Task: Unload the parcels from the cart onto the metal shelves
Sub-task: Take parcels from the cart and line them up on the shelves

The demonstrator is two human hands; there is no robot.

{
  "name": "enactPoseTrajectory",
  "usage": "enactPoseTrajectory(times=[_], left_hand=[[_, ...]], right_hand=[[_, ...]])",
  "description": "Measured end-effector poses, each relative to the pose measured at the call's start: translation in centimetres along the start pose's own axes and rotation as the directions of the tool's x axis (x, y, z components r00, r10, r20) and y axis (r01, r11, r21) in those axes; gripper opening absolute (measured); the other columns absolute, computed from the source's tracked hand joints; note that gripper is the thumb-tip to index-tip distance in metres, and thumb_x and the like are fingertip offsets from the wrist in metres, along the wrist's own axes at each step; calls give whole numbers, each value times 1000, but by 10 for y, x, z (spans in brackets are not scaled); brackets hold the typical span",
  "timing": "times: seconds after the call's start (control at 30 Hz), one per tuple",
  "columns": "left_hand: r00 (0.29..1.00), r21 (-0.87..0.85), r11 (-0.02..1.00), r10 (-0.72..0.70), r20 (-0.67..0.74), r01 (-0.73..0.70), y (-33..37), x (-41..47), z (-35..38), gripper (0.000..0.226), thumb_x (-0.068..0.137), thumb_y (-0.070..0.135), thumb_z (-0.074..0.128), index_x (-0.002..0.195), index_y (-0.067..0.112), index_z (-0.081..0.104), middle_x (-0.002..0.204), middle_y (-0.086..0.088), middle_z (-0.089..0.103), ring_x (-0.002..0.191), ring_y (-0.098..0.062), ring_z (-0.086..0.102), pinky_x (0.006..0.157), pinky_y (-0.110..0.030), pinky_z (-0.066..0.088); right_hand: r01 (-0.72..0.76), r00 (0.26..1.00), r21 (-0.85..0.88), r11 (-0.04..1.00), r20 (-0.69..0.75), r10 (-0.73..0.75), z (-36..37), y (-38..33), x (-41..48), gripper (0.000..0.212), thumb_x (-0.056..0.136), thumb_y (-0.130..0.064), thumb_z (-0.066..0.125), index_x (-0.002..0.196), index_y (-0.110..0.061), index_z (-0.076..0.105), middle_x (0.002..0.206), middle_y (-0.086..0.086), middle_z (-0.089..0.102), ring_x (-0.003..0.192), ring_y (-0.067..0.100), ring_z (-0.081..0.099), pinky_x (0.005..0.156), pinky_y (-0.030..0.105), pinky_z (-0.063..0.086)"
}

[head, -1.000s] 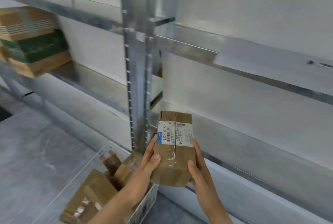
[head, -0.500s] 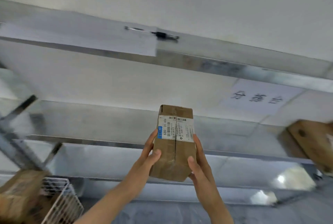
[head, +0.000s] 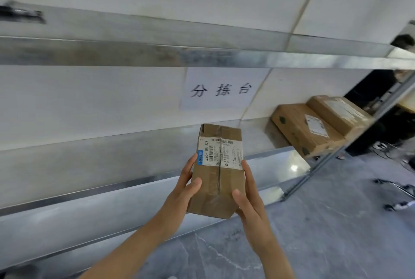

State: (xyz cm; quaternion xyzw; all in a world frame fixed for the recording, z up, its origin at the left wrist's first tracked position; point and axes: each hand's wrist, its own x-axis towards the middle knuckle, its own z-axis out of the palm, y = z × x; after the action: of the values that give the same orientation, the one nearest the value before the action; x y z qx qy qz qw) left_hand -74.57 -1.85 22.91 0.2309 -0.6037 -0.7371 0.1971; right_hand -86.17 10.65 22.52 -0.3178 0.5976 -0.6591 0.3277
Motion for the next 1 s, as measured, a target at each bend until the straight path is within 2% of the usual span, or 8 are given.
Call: enactPoseTrajectory(times=[0.1,0.23,0.33,0.53,0.6,0.73,0.87,1.0], left_hand=[[999,23,1000,-13,52,12,-7,28,26,47,85,46,34,126,64,17,107,52,48,103,19,53,78,-12,51],[994,18,999,-40,105,39,-16,71,58,46,86,48,32,126,65,16,107,52,49,103,18,54,81,-18,50],[990,-17,999,-27,136,30,-16,113,86,42,94,37,31,127,60,19,106,50,51,100,19,55,70,-12,51],[989,-19,1000,-18,150,21,-1,193,137,43,95,35,30,130,56,20,106,51,51,101,19,54,71,-9,50],[987,15,1000,-1,163,-1,-1,217,150,45,91,43,32,131,58,18,108,51,49,104,18,53,75,-11,50],[984,67,998,-15,176,4,-7,247,168,42,88,59,33,124,72,15,115,53,42,111,17,50,88,-18,45],[986,111,994,-31,165,12,-15,266,177,39,83,63,31,112,84,16,121,53,38,116,14,47,101,-29,41],[990,91,996,-16,141,3,-27,286,183,59,73,76,35,126,76,9,126,50,37,118,16,46,108,-38,38]], right_hand=[[-7,997,18,1000,-77,9,-30,0,7,77,72,-54,68,139,-50,30,133,-24,54,125,7,52,98,33,50],[-24,992,41,999,-121,29,-73,2,25,71,76,-45,64,139,-50,31,134,-24,54,124,7,53,91,27,52],[-24,988,24,999,-150,27,-112,-1,53,70,76,-44,63,138,-51,31,131,-27,55,123,5,54,91,26,52],[-65,985,19,998,-158,67,-185,-15,117,67,83,-33,59,140,-48,27,123,-32,58,117,0,56,88,22,52],[-66,986,12,998,-155,67,-205,-17,134,68,83,-33,61,140,-49,28,127,-30,57,119,1,55,89,23,52],[-96,979,33,995,-179,100,-235,-10,154,68,82,-35,63,140,-53,31,140,-22,49,127,6,50,102,35,48],[-124,983,44,991,-134,129,-255,-6,170,77,72,-44,69,138,-55,31,134,-28,51,124,1,51,96,25,50],[-143,988,-3,990,-65,143,-276,-5,194,84,69,-39,72,142,-48,29,132,-30,52,125,-1,50,95,23,50]])
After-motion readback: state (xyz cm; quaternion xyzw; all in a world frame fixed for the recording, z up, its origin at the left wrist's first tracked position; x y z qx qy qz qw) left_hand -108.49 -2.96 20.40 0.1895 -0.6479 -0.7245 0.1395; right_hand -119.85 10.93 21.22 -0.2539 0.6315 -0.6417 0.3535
